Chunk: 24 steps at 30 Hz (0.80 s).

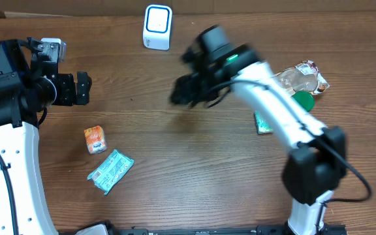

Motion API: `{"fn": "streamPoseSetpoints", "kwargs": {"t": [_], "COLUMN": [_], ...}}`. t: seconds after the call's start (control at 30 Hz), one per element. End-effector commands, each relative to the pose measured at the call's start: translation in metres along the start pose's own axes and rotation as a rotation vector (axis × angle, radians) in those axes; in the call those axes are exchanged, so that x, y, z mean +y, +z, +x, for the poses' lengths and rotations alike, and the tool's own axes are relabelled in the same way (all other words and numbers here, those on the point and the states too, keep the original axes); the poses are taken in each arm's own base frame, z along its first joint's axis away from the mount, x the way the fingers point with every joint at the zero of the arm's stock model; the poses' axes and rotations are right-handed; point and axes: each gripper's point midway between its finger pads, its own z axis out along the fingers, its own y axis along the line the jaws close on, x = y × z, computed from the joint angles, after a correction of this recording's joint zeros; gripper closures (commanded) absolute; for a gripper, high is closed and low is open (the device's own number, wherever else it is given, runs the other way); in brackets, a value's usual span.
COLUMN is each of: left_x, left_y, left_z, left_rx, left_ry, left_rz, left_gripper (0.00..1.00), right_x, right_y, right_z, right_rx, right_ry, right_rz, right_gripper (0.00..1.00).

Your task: Scan the item barcode

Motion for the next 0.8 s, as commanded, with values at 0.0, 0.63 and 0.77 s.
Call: {"fn": "streamPoseSetpoints", "kwargs": {"t": [0.0,0.63,0.77], "left_x": [0.003,0.003,0.003], "left_y": [-0.001,-0.001,-0.001], "left_z": [-0.002,-0.002,-0.002], "left_rx": [-0.006,-0.006,-0.006], "left_ry": [0.019,0.019,0.019], "left_rz": [-0.009,-0.009,-0.009], "left_gripper": [0.00,0.00,0.00], "right_x": [0.032,0.086,0.081], "right_y": [0.066,0.203,0.208], "right_z": [0.031,0.101,0.103], "right_rx": [0.123,0.231,0.241], "right_ry": [-0.059,-0.376,-0.360], "right_rz": [-0.054,-0.055,-0.048], "right_gripper": [0.38,0.49,0.68]}}
